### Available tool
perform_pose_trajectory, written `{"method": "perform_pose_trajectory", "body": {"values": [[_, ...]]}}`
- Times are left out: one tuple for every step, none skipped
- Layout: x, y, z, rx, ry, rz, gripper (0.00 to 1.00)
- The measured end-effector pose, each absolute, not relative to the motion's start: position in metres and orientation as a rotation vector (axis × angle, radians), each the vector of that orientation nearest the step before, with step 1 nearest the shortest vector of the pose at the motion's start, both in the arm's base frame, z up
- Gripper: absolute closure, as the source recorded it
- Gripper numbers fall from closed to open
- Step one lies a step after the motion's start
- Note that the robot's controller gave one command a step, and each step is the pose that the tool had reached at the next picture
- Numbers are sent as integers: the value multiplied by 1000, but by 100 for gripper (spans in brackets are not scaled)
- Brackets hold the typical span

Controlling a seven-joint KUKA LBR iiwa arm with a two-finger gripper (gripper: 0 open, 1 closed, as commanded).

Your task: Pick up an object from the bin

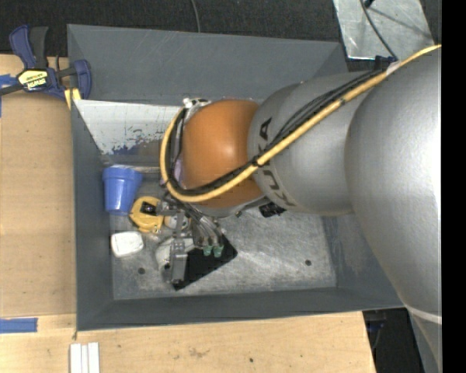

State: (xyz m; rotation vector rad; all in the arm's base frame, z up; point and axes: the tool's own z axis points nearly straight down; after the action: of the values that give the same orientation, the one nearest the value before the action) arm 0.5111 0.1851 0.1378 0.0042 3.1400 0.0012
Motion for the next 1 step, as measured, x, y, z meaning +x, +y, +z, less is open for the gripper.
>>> {"method": "perform_pose_trajectory", "body": {"values": [[511,185,138,4,3140,1,0]]}}
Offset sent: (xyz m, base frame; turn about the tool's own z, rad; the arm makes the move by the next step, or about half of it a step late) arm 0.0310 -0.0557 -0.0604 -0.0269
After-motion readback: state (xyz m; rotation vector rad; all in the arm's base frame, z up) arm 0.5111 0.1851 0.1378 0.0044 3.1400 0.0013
